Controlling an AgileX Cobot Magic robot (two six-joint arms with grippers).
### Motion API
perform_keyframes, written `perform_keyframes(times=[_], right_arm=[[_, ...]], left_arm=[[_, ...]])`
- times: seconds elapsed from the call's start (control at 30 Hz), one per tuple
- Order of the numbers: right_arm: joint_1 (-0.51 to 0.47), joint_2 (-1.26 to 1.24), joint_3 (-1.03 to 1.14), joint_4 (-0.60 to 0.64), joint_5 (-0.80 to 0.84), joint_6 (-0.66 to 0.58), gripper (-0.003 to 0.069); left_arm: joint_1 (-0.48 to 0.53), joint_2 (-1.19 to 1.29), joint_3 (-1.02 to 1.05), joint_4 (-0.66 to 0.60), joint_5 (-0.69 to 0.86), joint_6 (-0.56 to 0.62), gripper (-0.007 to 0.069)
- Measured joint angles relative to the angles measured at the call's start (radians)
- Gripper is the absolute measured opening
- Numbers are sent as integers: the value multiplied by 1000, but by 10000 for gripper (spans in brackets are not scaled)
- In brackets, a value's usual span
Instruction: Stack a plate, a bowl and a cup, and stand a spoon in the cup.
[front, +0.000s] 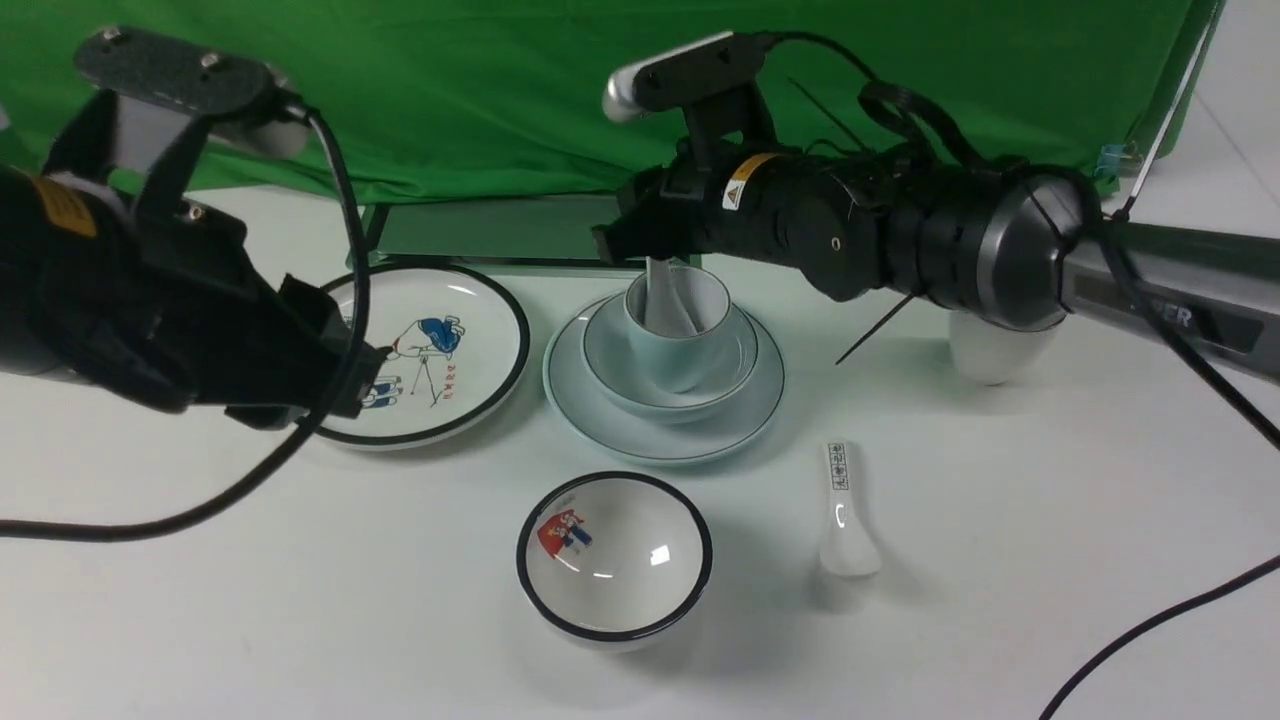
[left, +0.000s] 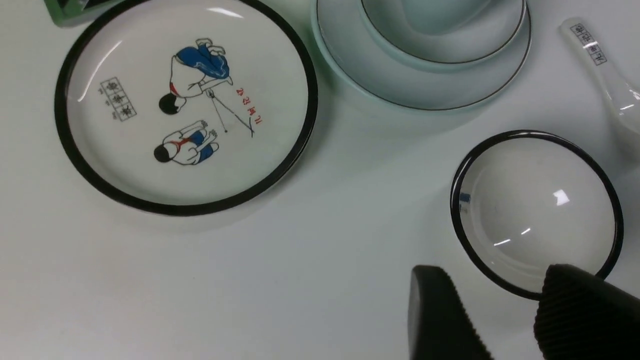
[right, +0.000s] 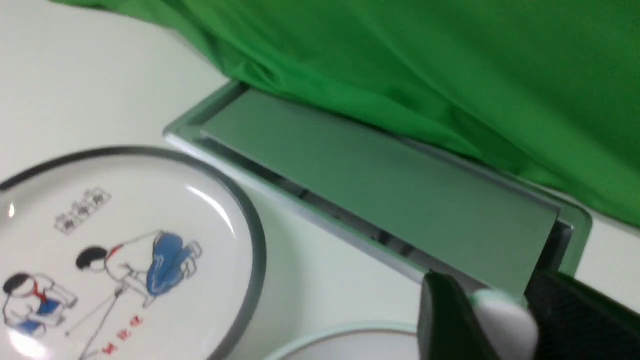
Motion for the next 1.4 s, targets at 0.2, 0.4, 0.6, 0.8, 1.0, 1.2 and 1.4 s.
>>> perform_keyframes(times=[0.2,0.4,0.6,0.8,1.0,1.2,1.4], right_arm=[[0,-143,1,-1,143,-29,216],[0,-407,75,-1,197,-53,64],[0,-722,367,-2,60,-53,45],[0,-1008,664,-2,-73,-53,46],[0,-1275,884,-2,-138,-53,52],[0,-1405,964,-2,-128,-53,65],[0,-1422,976,-2,-124,-53,73]], left_arm=[[0,-162,62,152,27,-140,238],[0,-486,263,205,-12,-208,121],[0,-852,455,211,-72,-228,-31],[0,-1044,520,211,-100,-228,-36],[0,-1083,521,213,-106,-228,-34],[0,-1083,521,214,-106,-228,-31],[0,-1083,521,214,-106,-228,-31]])
